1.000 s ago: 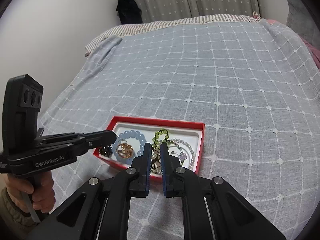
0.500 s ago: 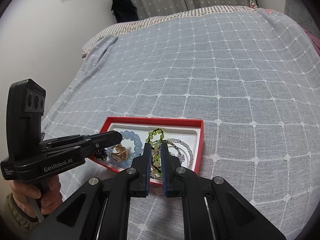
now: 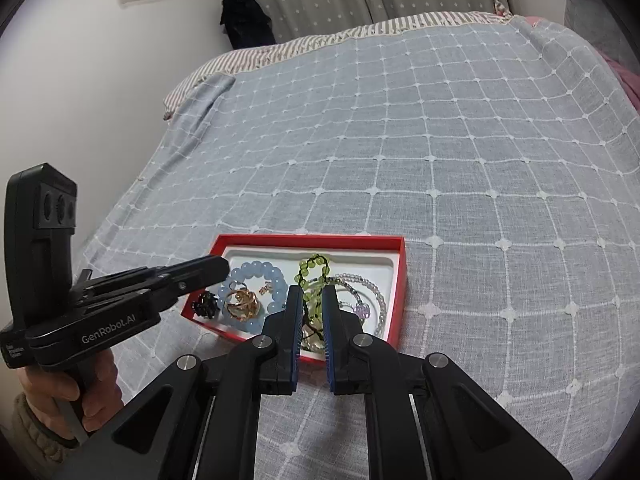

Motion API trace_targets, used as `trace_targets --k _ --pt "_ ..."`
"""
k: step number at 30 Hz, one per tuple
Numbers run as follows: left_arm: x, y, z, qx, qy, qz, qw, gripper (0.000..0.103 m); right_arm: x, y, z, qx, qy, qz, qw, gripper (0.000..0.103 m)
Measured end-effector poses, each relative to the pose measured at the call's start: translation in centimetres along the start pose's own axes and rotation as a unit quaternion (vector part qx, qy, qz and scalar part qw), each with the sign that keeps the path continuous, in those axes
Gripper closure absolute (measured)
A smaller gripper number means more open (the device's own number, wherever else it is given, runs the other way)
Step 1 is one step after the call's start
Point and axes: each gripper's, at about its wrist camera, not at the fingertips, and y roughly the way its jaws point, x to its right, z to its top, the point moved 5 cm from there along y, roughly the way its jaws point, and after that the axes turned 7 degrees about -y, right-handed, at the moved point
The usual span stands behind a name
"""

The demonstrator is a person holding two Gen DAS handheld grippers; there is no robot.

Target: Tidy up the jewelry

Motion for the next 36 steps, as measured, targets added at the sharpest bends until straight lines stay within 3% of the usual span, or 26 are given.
trace_targets --k 4,7,10,16,27,36 --pt "-0.1 -1.4 -0.9 0.03 0.029 0.069 0.9968 0.077 -1.1 -0.8 -0.7 0.001 -0.017 -0.008 1.0 0.092" --pt "-0.5 -2.3 -1.6 0.042 0.034 0.097 0.9938 0.067 -2.5 -1.6 -1.5 -0.002 -0.046 -0.026 0.999 0.09" --pt "-0.5 -3.2 -2.4 0.049 0.043 0.121 0.9905 0.064 -3.7 -2.7 -2.5 0.0 -0.072 -0.037 0.997 0.079" --pt "-0.2 -5.5 -3.6 0.066 0.036 0.133 0.9882 0.044 -4.8 -4.5 -3.1 0.007 -0.076 -0.047 0.996 0.066" --pt "-1.7 -7.9 -7.0 0.068 0.001 0.154 0.9858 0.032 -5.8 -5.8 -5.7 -0.006 -0.055 -0.054 0.997 0.053" --pt "-1.3 -10.4 -8.4 0.128 0.032 0.193 0.9723 0.012 -6.7 -7.6 -7.9 0.013 -0.056 -0.094 0.994 0.035"
